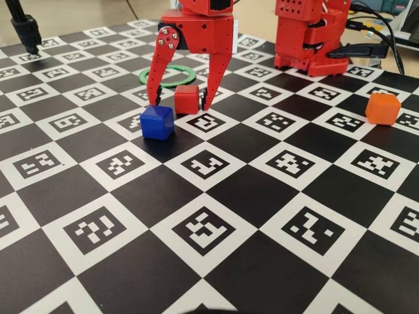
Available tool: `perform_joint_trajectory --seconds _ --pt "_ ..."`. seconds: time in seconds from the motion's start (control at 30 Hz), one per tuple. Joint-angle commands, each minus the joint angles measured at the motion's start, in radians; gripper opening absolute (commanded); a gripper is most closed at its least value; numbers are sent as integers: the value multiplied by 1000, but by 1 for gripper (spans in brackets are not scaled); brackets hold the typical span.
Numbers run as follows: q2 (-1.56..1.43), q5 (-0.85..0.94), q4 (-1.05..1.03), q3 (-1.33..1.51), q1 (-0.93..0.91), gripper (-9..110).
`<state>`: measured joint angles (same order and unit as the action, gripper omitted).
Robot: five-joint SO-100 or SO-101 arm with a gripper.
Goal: Grab the red cube then put it in the green circle then put the blue cube on top and finally the orange cube on top
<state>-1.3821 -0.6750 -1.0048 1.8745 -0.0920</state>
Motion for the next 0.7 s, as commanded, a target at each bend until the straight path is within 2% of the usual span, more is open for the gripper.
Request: perform_joint_trajectory --seconds 0.0,0.13,0.43,0.67 --pt "-49 -6 2 3 -14 18" --pt "-57 29 8 3 -11 11" --pt "-80 86 18 -5 -2 8" --pt "-124 141 -81 -58 -8 8"
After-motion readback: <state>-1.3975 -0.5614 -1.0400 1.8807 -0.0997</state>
